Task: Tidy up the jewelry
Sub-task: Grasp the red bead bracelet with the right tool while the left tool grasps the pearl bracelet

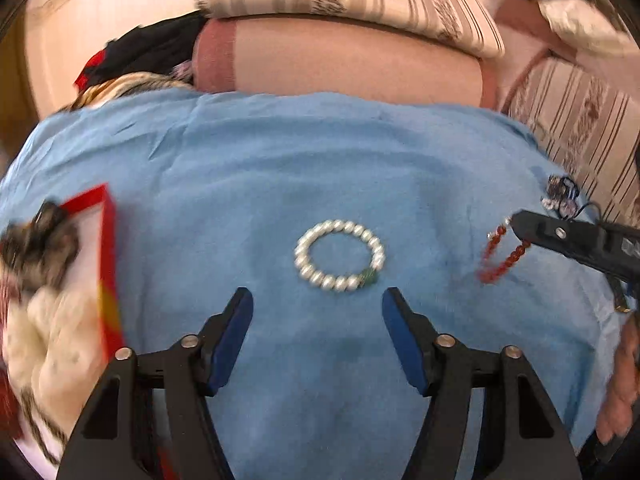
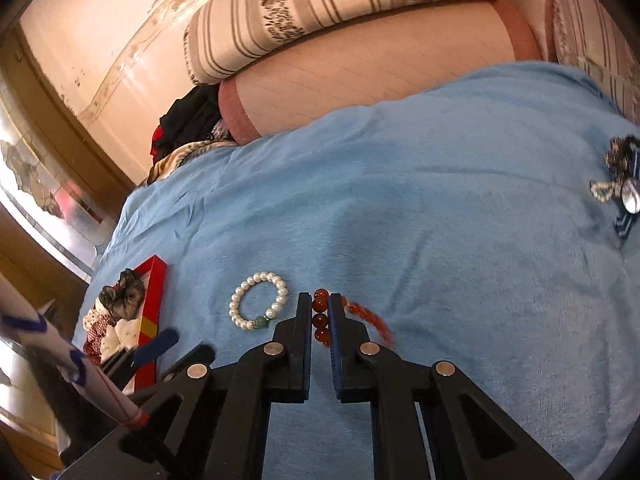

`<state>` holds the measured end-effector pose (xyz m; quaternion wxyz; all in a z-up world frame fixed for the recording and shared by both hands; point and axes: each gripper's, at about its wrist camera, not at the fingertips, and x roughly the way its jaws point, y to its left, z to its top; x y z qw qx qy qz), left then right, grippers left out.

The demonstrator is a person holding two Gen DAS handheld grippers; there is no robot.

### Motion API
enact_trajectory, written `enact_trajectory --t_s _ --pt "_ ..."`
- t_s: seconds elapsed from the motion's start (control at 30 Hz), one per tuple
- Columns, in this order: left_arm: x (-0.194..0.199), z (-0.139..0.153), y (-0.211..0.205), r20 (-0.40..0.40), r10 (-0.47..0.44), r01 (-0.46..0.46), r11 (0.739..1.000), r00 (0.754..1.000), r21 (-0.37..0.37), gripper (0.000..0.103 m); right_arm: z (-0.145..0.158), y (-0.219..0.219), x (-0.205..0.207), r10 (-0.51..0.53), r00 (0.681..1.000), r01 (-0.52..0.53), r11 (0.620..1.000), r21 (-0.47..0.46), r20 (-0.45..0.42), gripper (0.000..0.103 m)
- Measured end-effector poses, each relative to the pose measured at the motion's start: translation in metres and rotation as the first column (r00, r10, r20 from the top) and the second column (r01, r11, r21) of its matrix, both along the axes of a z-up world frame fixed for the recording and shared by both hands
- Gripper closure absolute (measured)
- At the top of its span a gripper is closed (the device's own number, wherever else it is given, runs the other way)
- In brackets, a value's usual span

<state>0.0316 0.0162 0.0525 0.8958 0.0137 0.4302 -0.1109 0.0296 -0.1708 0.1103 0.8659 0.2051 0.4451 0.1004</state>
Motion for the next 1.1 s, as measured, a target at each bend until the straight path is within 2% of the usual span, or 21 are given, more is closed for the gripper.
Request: enact_trajectory --t_s 0.07,0.13,0.17,0.23,0.27,0.33,0.4,0.43,0.57,0.73,1.1 --pt "0.013 -0.004 -0.013 -0.024 -0.032 0.032 0.999 0.999 0.014 0.054 -0.001 -0.006 0.0 -0.003 1.0 0.003 1.0 0.012 -0.002 0.094" --pt "0.028 -0.012 -0.029 -0.054 -0.069 0.072 0.997 0.996 0.043 0.056 -0.003 -0.01 0.001 -0.005 1.0 0.005 1.0 0.019 -0.002 0.094" --pt "0.034 -0.016 -0.035 -0.068 -0.078 0.082 0.995 0.995 0.056 0.061 -0.004 -0.011 0.001 -0.007 1.0 0.007 1.0 0.022 -0.004 0.094" --pt "0.044 -0.026 -0.051 -0.107 -0.101 0.112 0.988 0.989 0.103 0.064 -0.006 -0.015 0.001 -0.009 1.0 0.01 1.0 0.024 -0.009 0.094" --pt "0.047 -0.03 -0.056 -0.113 -0.111 0.124 0.985 0.987 0.123 0.071 -0.007 -0.017 0.001 -0.012 1.0 0.013 1.0 0.026 -0.012 0.094" --pt "0.05 -0.037 -0.068 -0.104 -0.115 0.133 0.975 0.988 0.181 0.072 -0.009 -0.021 0.002 -0.019 1.0 0.019 0.999 0.039 -0.018 0.094" --pt "0.051 -0.038 -0.074 -0.091 -0.102 0.119 0.973 0.991 0.196 0.082 -0.009 -0.021 0.002 -0.017 1.0 0.018 0.999 0.042 -0.018 0.094" --pt "0.051 -0.037 -0.073 -0.076 -0.077 0.09 0.978 0.994 0.186 0.094 -0.009 -0.021 0.003 -0.013 1.0 0.013 0.999 0.044 -0.015 0.094" --pt "0.034 -0.034 -0.054 -0.057 -0.028 0.033 0.995 0.998 0.098 0.094 -0.007 -0.018 0.002 0.004 1.0 -0.004 0.999 0.052 -0.003 0.094" --pt "-0.004 -0.016 -0.019 -0.054 -0.007 0.005 0.999 0.999 -0.034 0.094 0.0 -0.008 -0.001 0.034 0.999 -0.035 0.998 0.049 0.025 0.094" --pt "-0.079 0.035 0.021 0.041 0.011 -0.007 0.995 0.999 -0.104 0.094 0.017 0.029 -0.021 0.097 0.992 -0.1 0.994 0.043 0.076 0.094"
